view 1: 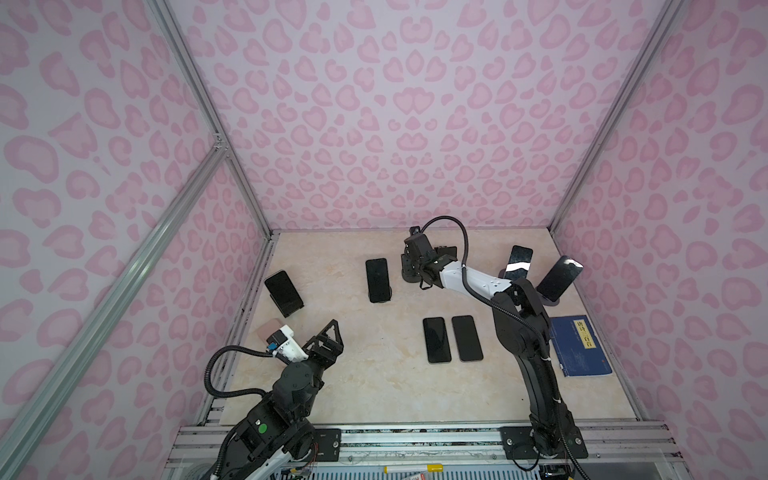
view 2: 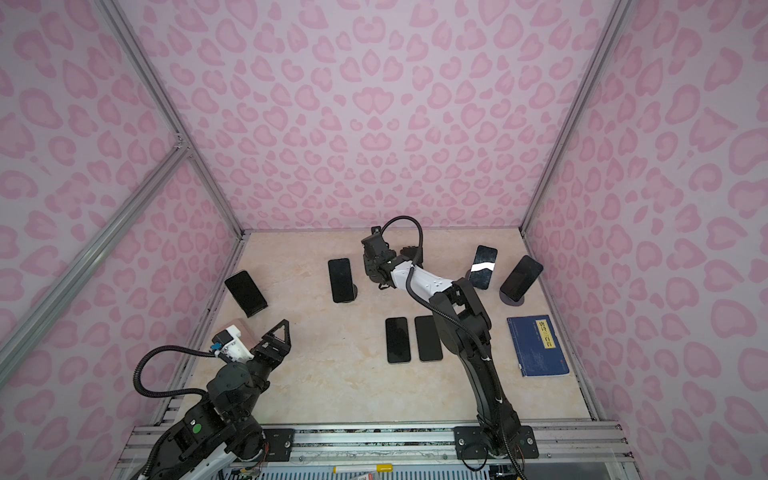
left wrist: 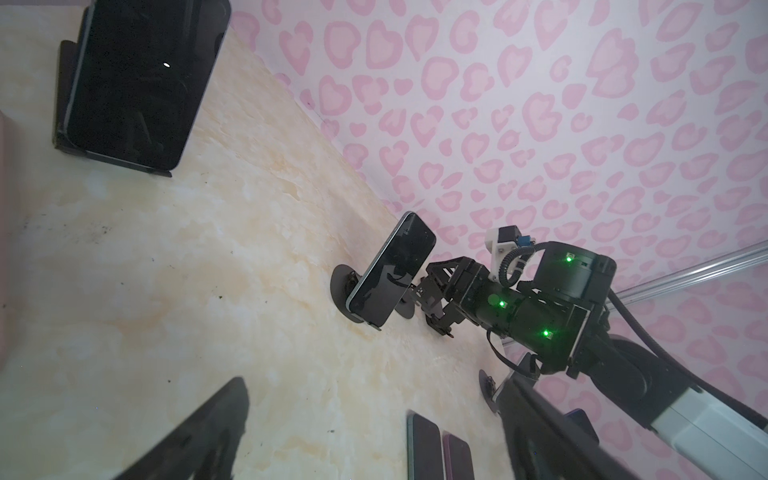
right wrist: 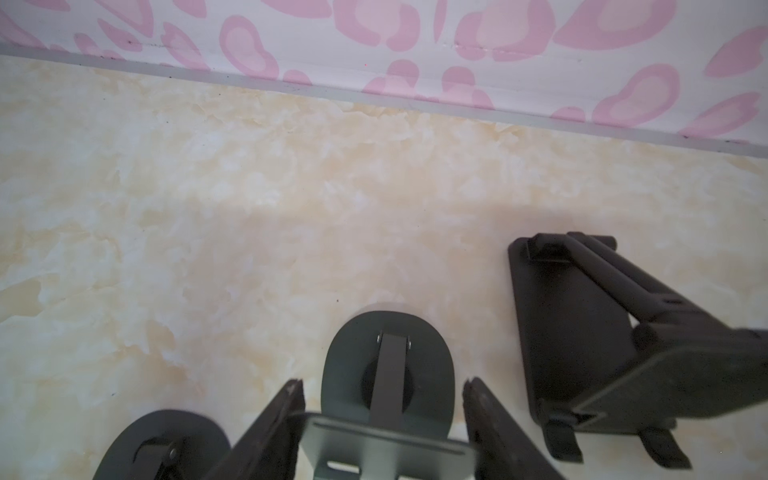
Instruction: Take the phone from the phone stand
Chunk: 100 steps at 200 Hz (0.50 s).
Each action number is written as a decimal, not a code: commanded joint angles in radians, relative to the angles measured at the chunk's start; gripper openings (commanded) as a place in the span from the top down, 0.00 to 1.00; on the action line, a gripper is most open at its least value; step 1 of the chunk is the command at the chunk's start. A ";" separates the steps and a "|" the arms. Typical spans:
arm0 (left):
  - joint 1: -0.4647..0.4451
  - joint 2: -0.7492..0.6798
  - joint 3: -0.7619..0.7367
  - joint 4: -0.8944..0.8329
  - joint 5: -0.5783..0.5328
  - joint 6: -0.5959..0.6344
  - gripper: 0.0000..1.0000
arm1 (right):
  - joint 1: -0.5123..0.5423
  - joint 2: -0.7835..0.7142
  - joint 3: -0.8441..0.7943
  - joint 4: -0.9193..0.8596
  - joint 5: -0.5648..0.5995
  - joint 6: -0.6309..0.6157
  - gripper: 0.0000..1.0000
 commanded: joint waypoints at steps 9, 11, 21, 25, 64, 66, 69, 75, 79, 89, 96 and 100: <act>0.001 0.041 0.034 -0.002 -0.010 0.020 0.02 | -0.015 0.059 0.064 -0.039 -0.024 -0.041 0.39; 0.000 0.043 0.036 -0.003 -0.008 0.022 0.01 | -0.016 0.061 0.066 -0.041 -0.024 -0.043 0.38; 0.001 0.062 0.047 -0.004 -0.006 0.027 0.02 | -0.017 0.072 0.083 -0.052 -0.024 -0.052 0.37; 0.000 0.070 0.052 -0.004 -0.005 0.026 0.01 | -0.017 0.078 0.091 -0.060 -0.028 -0.054 0.36; 0.001 0.118 0.074 0.029 0.038 0.072 0.02 | -0.016 0.071 0.116 -0.127 -0.094 -0.056 0.17; 0.000 0.122 0.075 0.031 0.043 0.078 0.03 | -0.016 0.069 0.115 -0.126 -0.097 -0.057 0.16; 0.000 0.128 0.078 0.032 0.051 0.085 0.04 | -0.017 0.064 0.116 -0.127 -0.099 -0.058 0.15; -0.001 0.142 0.089 0.036 0.069 0.100 0.04 | -0.016 0.047 0.116 -0.126 -0.099 -0.062 0.13; 0.000 0.152 0.098 0.039 0.088 0.115 0.04 | -0.017 0.039 0.118 -0.124 -0.095 -0.062 0.12; 0.000 0.194 0.128 0.037 0.128 0.156 0.03 | -0.021 0.008 0.128 -0.127 -0.087 -0.058 0.08; 0.000 0.230 0.158 0.024 0.147 0.178 0.03 | -0.025 -0.008 0.140 -0.135 -0.076 -0.049 0.06; 0.001 0.252 0.176 0.017 0.158 0.190 0.03 | -0.027 -0.018 0.146 -0.140 -0.073 -0.046 0.06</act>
